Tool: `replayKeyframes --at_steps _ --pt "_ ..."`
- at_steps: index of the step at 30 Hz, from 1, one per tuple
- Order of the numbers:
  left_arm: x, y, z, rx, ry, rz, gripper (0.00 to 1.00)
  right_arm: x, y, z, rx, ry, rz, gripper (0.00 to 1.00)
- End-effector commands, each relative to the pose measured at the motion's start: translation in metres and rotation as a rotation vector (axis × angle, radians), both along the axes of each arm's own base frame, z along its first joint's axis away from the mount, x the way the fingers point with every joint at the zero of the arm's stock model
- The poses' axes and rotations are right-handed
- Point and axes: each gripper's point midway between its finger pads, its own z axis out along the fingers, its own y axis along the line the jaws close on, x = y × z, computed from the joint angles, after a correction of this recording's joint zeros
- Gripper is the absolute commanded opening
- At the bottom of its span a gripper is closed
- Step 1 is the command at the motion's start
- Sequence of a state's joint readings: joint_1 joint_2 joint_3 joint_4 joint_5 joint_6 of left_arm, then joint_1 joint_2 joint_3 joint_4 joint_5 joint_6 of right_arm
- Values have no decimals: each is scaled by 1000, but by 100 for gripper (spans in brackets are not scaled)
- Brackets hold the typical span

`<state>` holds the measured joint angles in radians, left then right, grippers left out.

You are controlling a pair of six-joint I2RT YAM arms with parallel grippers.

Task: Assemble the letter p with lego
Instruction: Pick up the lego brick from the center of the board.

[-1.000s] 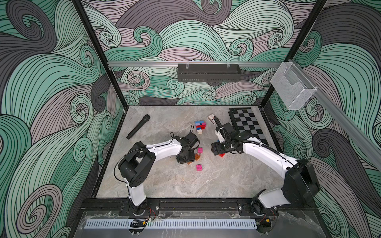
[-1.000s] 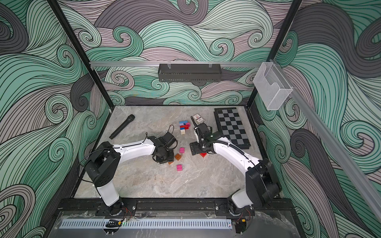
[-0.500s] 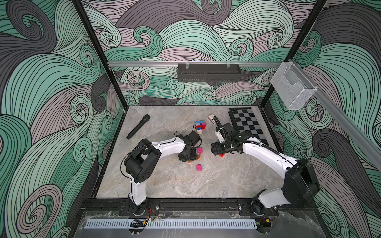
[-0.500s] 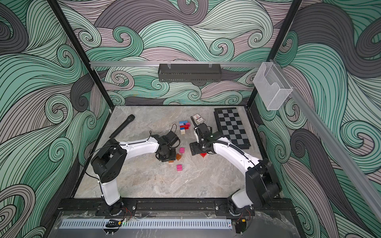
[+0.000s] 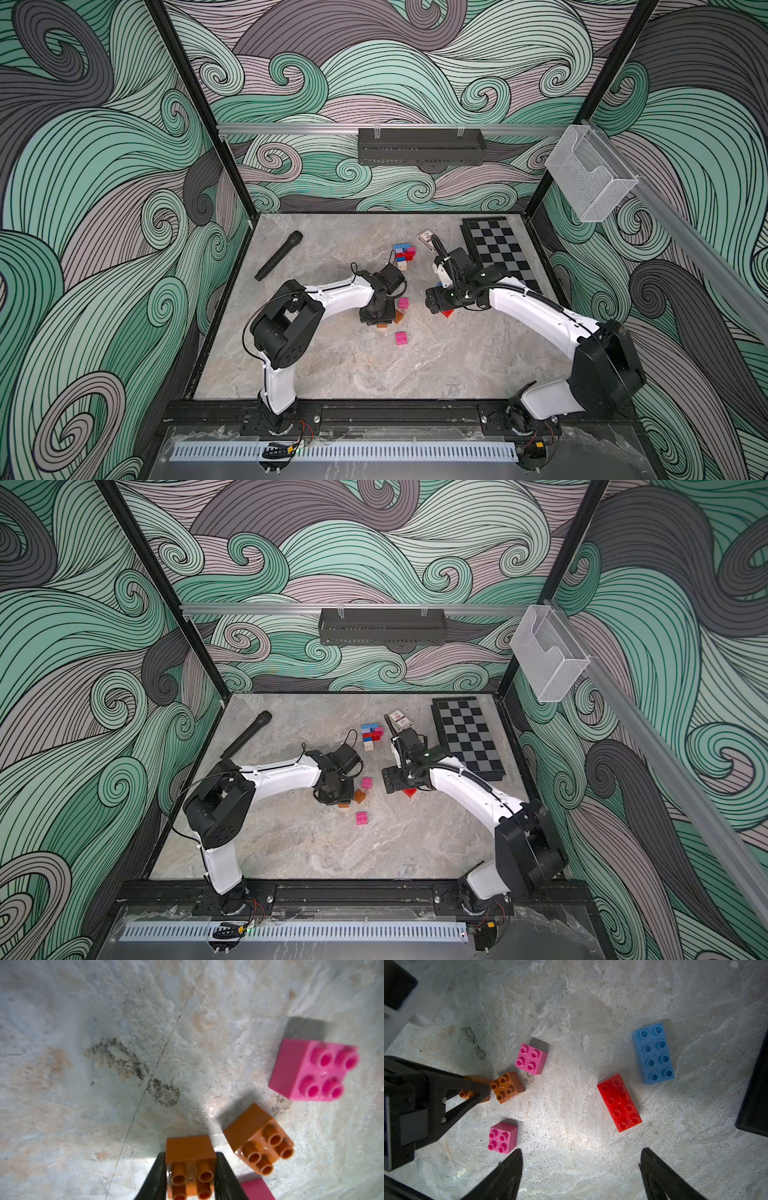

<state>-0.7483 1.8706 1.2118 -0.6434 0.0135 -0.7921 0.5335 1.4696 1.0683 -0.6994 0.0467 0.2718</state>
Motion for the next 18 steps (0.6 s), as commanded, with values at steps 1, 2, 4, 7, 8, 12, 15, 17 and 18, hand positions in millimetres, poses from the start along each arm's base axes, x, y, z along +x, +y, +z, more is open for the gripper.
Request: replayKeyframes --at_steps 1,2,4,7,8,12,15,17,18 --pt "-1 1 3 37 -1 -30 27 -2 2 -2 10 9 5 88" --pt "0 2 4 40 -4 -35 27 -2 2 -1 11 8 5 88" --pt "2 3 12 47 -25 -61 27 -2 2 -1 12 7 5 87" --pt "5 5 26 65 -65 -151 27 -3 3 -1 14 9 7 87" --pt "7 3 31 63 -80 -196 27 -3 3 -1 15 11 8 87" --pt "4 -6 49 52 -106 -437 27 -2 2 4 38 12 -2 87" --pt "1 -9 57 57 -111 -577 27 0 -4 13 63 -1 -32 87" --pt "1 -13 63 51 -124 -643 27 2 -10 21 78 -15 -57 87" --pt "1 -16 65 39 -132 -678 27 2 -14 23 86 -16 -69 87"
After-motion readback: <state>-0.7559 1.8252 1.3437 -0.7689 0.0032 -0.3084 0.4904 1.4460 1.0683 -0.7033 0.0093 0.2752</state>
